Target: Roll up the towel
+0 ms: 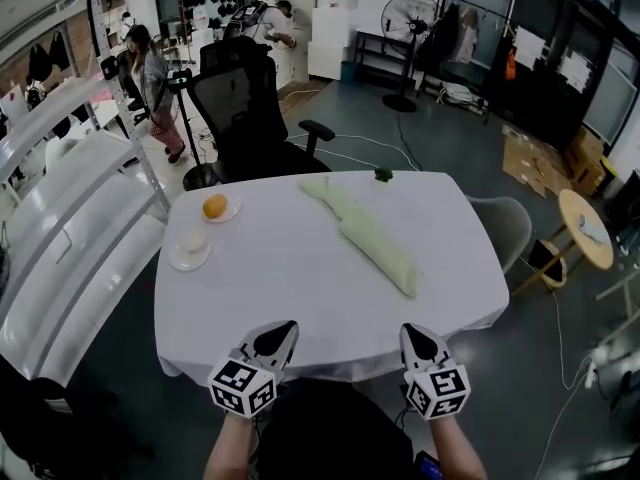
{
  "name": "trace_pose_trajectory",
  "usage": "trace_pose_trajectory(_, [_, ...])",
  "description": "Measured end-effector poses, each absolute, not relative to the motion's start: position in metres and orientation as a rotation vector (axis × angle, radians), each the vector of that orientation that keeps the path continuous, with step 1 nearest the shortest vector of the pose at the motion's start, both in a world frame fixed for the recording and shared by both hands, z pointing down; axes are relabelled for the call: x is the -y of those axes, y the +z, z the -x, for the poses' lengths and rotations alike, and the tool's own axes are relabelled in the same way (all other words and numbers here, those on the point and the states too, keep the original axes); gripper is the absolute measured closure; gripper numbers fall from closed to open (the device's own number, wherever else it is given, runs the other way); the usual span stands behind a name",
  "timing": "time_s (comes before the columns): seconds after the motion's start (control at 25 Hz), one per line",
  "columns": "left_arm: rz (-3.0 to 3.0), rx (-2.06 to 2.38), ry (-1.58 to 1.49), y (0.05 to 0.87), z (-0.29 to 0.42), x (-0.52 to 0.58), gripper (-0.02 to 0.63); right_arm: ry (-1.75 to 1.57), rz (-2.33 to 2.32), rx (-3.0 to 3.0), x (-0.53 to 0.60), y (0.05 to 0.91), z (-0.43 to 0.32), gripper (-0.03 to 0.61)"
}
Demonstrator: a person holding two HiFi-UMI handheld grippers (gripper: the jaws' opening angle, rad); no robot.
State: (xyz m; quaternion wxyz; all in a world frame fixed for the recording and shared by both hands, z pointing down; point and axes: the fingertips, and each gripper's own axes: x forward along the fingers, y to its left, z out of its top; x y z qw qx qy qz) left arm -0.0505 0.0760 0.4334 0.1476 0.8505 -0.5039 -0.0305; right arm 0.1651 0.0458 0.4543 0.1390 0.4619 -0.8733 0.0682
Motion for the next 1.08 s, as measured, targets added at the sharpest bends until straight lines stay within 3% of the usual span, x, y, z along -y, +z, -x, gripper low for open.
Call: trace_pose_trajectory(1.08, [-2.468, 1.459, 0.019, 0.437, 0.023, -0.016, 0.600, 0.283, -1.283, 2.523, 0.010, 0.462, -0.182, 0.569])
